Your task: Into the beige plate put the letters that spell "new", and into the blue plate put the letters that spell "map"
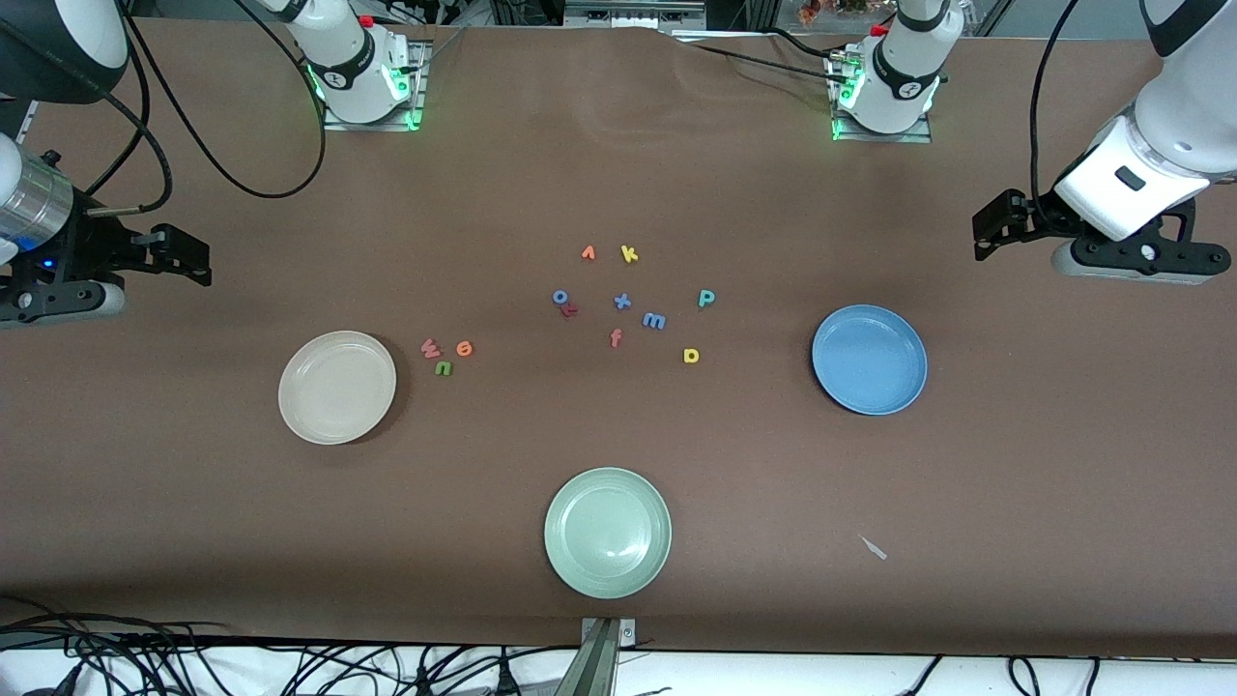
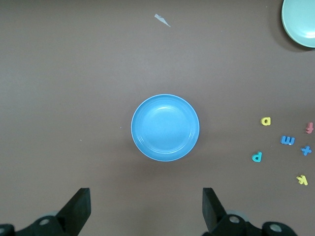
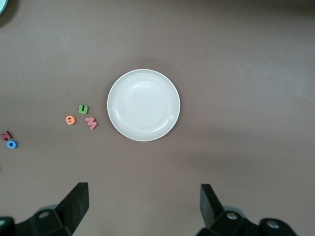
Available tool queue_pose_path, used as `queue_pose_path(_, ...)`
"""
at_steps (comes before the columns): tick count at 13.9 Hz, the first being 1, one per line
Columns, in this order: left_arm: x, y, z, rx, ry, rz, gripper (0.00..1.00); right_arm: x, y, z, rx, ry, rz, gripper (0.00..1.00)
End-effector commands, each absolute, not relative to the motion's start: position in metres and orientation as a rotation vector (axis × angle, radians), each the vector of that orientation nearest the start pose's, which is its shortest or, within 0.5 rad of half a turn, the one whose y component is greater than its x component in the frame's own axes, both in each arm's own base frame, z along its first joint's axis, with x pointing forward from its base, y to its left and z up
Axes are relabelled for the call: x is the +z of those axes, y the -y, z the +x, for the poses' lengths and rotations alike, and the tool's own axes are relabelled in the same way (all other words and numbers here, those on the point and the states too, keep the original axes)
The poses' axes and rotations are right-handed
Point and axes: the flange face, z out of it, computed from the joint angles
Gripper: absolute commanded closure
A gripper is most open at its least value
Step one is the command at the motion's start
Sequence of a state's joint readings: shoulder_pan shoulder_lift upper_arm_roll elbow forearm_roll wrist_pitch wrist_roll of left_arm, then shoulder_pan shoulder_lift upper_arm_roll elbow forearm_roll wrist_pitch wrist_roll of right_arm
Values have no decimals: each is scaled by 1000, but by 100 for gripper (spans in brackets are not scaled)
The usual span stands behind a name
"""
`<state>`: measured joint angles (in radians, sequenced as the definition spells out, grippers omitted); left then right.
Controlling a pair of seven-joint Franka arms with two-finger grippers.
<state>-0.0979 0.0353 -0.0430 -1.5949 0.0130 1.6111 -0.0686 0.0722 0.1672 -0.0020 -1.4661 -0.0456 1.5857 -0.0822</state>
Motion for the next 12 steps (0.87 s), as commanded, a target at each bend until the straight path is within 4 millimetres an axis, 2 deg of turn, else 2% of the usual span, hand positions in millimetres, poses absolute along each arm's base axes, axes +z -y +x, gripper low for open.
queue_pose_path(1,600,84,569,21,-166,-3105,0,584,-37,606,61,226,-3192,0)
queue_pose_path(5,600,79,570,23,-152,-3114,0,585,-38,607,56,231,-3190,0)
queue_pose_path(7,590,81,574,50,-157,-3104,0,585,-38,607,56,231,-3190,0)
queue_pose_path(12,592,77,576,40,-150,-3099,0,584,-38,607,56,231,-3190,0)
